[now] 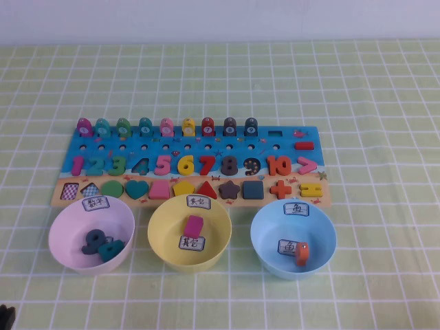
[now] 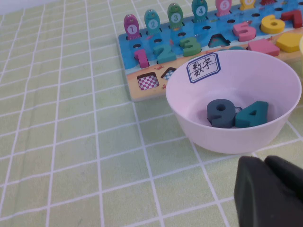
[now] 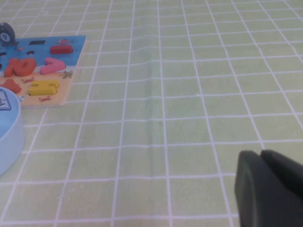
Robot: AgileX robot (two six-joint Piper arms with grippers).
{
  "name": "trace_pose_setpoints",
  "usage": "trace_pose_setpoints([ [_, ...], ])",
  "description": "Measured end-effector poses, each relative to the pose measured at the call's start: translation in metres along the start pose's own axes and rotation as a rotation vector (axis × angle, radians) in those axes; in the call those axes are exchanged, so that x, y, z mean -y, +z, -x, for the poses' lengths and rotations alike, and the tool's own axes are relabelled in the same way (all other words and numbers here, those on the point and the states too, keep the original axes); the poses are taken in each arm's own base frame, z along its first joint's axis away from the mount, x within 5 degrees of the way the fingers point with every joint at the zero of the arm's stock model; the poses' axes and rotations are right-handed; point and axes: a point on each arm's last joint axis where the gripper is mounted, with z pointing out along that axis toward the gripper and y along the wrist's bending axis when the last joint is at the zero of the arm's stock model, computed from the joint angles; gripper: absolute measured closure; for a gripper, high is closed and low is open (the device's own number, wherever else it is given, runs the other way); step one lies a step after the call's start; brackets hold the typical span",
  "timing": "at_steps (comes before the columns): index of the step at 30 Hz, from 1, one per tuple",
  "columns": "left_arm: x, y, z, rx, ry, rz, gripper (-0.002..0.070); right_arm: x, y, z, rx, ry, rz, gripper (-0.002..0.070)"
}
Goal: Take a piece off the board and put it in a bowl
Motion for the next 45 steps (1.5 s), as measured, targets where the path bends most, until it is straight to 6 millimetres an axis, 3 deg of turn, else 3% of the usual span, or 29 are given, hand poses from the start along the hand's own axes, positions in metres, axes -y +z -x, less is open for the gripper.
trace_pose_setpoints([
  [7,0.000,0.000,0.000,0.000,0.000,0.000,0.0678,-0.001,0.000,0.000,0.000,0.032,0.012,0.0694],
  [12,0.000,0.000,0.000,0.000,0.000,0.000,0.0678,-0.006,0.000,0.001,0.002,0.187,0.071,0.0694],
  [19,0.000,0.000,0.000,0.000,0.000,0.000,0.0678,-0.023,-0.004,0.013,0.032,0.816,0.295,0.0694],
  [22,0.000,0.000,0.000,0.000,0.000,0.000,0.0678,-0.024,-0.005,0.018,0.053,0.973,0.338,0.0694],
  [28,0.000,0.000,0.000,0.000,0.000,0.000,0.0678,-0.024,-0.004,0.015,0.055,0.769,0.314,0.0694],
  [35,0.000,0.000,0.000,0.000,0.000,0.000,0.0678,-0.025,-0.005,0.016,0.065,0.780,0.332,0.0694],
  [43,0.000,0.000,0.000,0.000,0.000,0.000,0.0678,-0.025,-0.005,0.018,0.096,0.580,0.324,0.0694],
  [45,0.000,0.000,0.000,0.000,0.000,0.000,0.0678,-0.028,-0.007,0.026,0.076,0.493,0.324,0.0694],
])
